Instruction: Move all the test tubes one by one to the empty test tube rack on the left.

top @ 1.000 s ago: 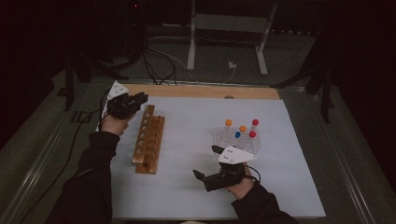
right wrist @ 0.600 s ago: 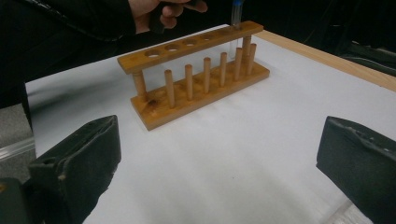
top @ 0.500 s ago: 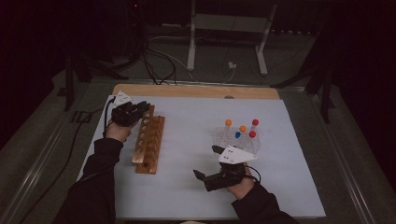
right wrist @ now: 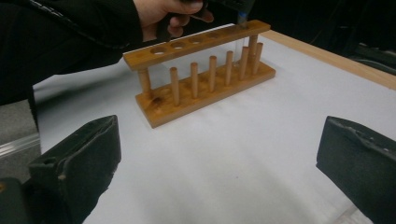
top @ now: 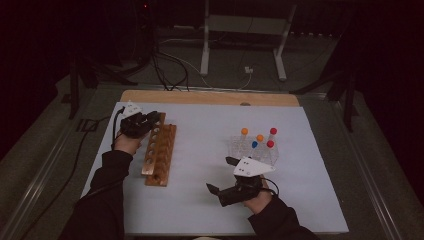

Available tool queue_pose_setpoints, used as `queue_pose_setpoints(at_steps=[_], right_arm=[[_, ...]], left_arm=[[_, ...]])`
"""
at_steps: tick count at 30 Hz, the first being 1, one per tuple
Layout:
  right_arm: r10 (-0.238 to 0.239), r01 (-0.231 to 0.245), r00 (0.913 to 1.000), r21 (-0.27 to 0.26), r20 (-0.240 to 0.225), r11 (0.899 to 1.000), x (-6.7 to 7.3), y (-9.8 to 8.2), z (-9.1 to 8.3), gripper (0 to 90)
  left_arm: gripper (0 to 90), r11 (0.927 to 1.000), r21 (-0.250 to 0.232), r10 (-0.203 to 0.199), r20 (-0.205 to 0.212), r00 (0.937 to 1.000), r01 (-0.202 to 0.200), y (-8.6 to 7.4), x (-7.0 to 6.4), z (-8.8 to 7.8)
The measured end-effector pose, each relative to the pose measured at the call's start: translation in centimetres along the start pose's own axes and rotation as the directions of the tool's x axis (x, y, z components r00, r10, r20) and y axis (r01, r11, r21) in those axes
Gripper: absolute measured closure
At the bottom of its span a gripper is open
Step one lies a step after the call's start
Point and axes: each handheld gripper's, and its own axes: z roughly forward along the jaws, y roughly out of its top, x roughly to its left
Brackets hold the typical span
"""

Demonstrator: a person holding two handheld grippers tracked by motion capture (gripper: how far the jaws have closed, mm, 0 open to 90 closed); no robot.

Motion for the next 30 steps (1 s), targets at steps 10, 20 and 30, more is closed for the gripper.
queue_pose_setpoints(at_steps=[10, 20, 30], right_arm=[[-0.012, 0.012, 0.9999, -0.003, -0.009, 1.000, -0.1, 0.2, -0.2, 0.0], [-0.020, 0.025, 0.9986, -0.087, 0.050, 0.996, -0.8, 1.3, -2.2, 0.0], [0.020, -0.005, 0.9882, -0.096, 0.152, 0.995, -2.6, 1.5, -4.8, 0.0]], left_arm=[[76.5, 0.9998, 0.018, 0.001, 0.021, 0.9998, -0.002, 0.1, -0.1, 0.2], [56.1, 1.0000, 0.005, -0.002, 0.065, 0.9979, 0.001, 0.9, -0.2, -1.3], [18.0, 0.9980, -0.064, 0.013, 0.169, 0.9855, -0.002, 2.0, -3.3, -6.3]])
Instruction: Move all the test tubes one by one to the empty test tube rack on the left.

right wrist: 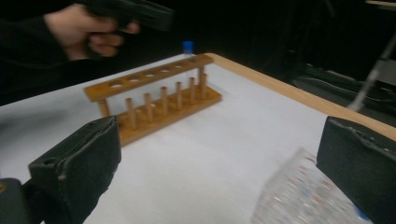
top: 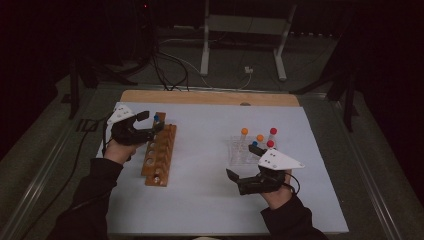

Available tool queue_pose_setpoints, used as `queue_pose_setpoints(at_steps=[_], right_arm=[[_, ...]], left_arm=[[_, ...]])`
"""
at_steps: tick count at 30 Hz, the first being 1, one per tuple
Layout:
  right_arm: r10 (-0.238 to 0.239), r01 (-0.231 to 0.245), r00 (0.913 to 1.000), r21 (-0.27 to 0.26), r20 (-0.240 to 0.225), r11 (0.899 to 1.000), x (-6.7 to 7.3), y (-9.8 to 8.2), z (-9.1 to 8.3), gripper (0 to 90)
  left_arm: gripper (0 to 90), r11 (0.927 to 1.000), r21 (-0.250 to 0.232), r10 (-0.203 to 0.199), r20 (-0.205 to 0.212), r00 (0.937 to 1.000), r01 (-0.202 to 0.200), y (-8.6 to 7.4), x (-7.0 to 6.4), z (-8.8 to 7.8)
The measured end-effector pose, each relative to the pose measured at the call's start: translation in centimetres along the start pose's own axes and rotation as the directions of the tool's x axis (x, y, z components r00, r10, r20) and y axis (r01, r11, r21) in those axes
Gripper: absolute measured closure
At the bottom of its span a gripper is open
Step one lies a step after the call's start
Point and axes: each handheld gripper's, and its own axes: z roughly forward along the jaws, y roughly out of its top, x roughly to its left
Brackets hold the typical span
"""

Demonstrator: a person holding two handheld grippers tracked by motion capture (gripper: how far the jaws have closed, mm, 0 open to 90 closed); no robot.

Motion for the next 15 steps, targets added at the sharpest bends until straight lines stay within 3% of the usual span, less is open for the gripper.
queue_pose_setpoints(at_steps=[1, 6, 8, 10, 11, 15], right_arm=[[0.012, -0.012, 0.9992, 0.002, 0.038, 1.000, -0.4, -0.3, -0.3, 0.0], [0.036, -0.037, 0.9953, 0.009, 0.090, 0.999, -0.9, -0.8, -0.6, 0.0], [0.073, -0.076, 0.9881, 0.016, 0.136, 0.997, -1.2, -1.2, -0.6, 0.0], [0.079, -0.084, 0.9864, 0.025, 0.144, 0.996, -1.3, -1.4, -0.6, 0.0], [0.085, -0.093, 0.9807, 0.033, 0.176, 0.995, -1.5, -1.7, -0.5, 0.0], [0.110, -0.123, 0.9722, 0.050, 0.207, 0.991, -1.9, -2.0, -0.3, 5.3]], left_arm=[[15.3, 1.0000, -0.003, -0.004, 0.029, 0.9996, 0.004, -0.1, -0.5, -0.4], [2.4, 0.9997, -0.016, 0.022, 0.133, 0.9908, -0.020, -0.6, -3.3, -1.9], [2.2, 0.9995, -0.015, 0.029, 0.162, 0.9864, -0.027, -0.8, -4.4, -2.3], [2.0, 0.9992, -0.014, 0.040, 0.189, 0.9811, -0.038, -1.1, -5.5, -2.6], [2.0, 0.9991, -0.012, 0.042, 0.203, 0.9783, -0.041, -1.3, -6.0, -2.7], [2.0, 0.9974, -0.018, 0.072, 0.255, 0.9643, -0.070, -2.1, -8.2, -3.1]])
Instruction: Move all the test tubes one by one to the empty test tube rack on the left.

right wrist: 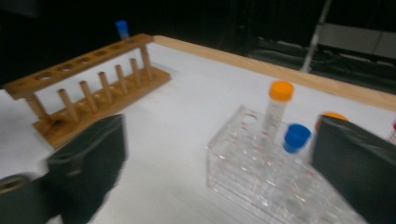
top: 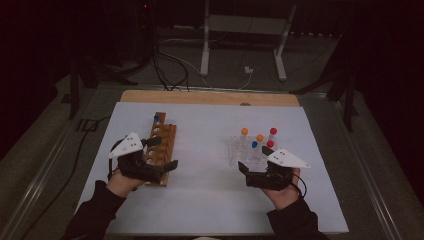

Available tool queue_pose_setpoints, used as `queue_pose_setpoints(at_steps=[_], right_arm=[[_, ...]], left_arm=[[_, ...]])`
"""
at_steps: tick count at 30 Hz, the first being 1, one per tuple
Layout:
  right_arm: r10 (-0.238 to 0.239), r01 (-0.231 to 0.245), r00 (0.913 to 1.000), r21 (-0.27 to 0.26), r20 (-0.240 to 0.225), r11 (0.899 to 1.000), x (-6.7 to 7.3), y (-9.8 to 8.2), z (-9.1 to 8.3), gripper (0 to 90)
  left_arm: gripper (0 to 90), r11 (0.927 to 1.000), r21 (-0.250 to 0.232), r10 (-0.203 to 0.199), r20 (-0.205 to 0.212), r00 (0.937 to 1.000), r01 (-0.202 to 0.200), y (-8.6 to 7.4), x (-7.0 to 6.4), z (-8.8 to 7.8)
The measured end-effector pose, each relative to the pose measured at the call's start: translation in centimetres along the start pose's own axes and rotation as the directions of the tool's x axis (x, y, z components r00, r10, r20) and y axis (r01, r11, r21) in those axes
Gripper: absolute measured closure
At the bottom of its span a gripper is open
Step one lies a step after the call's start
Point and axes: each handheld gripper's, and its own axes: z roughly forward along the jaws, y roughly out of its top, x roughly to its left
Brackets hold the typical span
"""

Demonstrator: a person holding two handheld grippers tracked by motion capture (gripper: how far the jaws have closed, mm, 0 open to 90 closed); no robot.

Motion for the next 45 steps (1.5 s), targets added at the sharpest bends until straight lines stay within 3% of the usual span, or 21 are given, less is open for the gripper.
queue_pose_setpoints(at_steps=[3, 5, 9, 14, 16, 23, 45], right_arm=[[0.018, -0.019, 0.9996, 0.022, 0.019, 1.000, -0.3, -0.3, 0.4, 7.5], [0.031, -0.032, 0.9992, 0.029, 0.027, 0.999, -0.6, -0.6, 0.6, 16.1], [0.047, -0.049, 0.9975, 0.045, 0.054, 0.998, -1.1, -1.0, 1.0, 22.9], [0.066, -0.070, 0.9950, 0.063, 0.075, 0.996, -1.7, -1.3, 1.7, 37.1], [0.061, -0.070, 0.9937, 0.095, 0.094, 0.993, -2.0, -1.5, 2.4, 44.0], [0.079, -0.095, 0.9877, 0.122, 0.135, 0.988, -2.9, -1.9, 3.2, 58.0], [0.069, -0.095, 0.9853, 0.169, 0.156, 0.981, -3.7, -2.2, 5.3, 72.6]], left_arm=[[2.0, 0.9999, 0.000, 0.010, 0.025, 0.9996, -0.010, -0.6, -1.3, 0.2], [2.0, 0.9997, 0.006, 0.023, 0.028, 0.9993, -0.023, -1.0, -2.0, 0.3], [2.0, 0.9992, 0.025, 0.030, 0.044, 0.9986, -0.031, -1.6, -2.9, 0.7], [2.0, 0.9988, 0.045, 0.018, 0.059, 0.9981, -0.021, -2.5, -3.3, 1.1], [2.0, 0.9980, 0.057, 0.026, 0.054, 0.9982, -0.029, -2.6, -3.4, 1.3], [2.0, 0.9978, 0.060, 0.025, 0.071, 0.9971, -0.029, -2.7, -3.6, 1.5], [2.0, 0.9975, 0.067, 0.020, 0.073, 0.9971, -0.025, -2.9, -3.4, 1.7]])
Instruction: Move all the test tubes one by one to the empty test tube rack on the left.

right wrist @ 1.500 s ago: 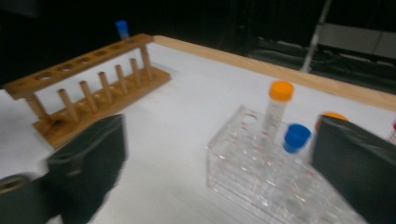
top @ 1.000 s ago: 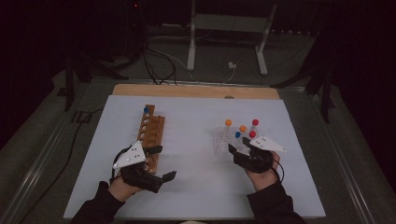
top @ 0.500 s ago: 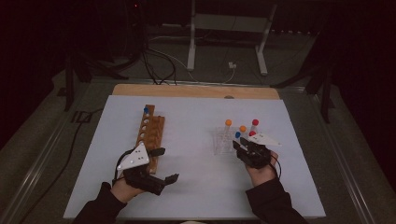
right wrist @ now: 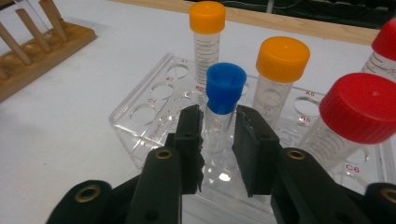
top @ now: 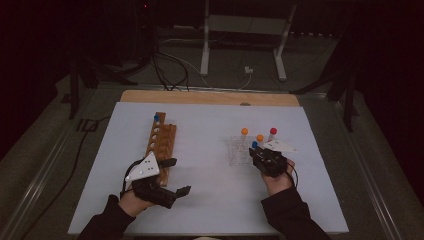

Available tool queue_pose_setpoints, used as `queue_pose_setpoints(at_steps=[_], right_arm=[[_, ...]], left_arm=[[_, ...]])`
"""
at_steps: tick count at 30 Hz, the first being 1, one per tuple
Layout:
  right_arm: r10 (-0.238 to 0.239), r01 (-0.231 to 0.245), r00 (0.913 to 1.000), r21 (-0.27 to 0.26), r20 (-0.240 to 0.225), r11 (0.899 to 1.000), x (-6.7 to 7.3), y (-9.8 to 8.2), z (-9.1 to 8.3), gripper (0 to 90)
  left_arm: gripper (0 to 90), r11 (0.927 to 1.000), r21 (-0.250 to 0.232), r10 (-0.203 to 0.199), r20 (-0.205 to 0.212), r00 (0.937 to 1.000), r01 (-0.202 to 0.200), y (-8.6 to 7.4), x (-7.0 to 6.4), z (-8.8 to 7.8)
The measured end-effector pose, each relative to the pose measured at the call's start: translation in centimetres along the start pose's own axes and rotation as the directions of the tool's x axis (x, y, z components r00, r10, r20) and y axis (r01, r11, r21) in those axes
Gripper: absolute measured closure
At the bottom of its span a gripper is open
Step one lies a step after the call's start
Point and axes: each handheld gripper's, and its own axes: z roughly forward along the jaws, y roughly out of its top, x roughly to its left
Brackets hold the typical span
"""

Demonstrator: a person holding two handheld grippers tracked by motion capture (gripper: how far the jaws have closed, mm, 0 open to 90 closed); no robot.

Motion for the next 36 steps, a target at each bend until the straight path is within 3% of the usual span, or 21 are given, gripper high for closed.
queue_pose_setpoints(at_steps=[11, 20, 30, 36], right_arm=[[-0.033, 0.033, 0.9994, -0.003, 0.004, 0.999, 0.3, 0.3, 0.3, 76.3], [-0.067, 0.068, 0.9977, -0.059, 0.008, 0.996, 0.4, 1.4, -1.2, 76.4], [-0.105, 0.107, 0.9942, -0.134, 0.022, 0.985, 1.0, 2.7, -3.2, 76.4], [-0.124, 0.121, 0.9923, -0.158, -0.008, 0.980, 1.9, 3.1, -4.1, 76.4]], left_arm=[[2.0, 1.0000, 0.003, -0.007, 0.011, 0.9999, 0.007, 0.0, 0.1, 0.0], [2.0, 0.9999, 0.002, -0.015, 0.011, 0.9998, 0.015, 0.0, 0.2, -0.1], [2.0, 0.9999, 0.009, -0.012, 0.011, 0.9999, 0.012, 0.1, 0.3, -0.1], [2.0, 0.9999, 0.014, -0.008, 0.015, 0.9999, 0.008, 0.3, 0.3, 0.0]])
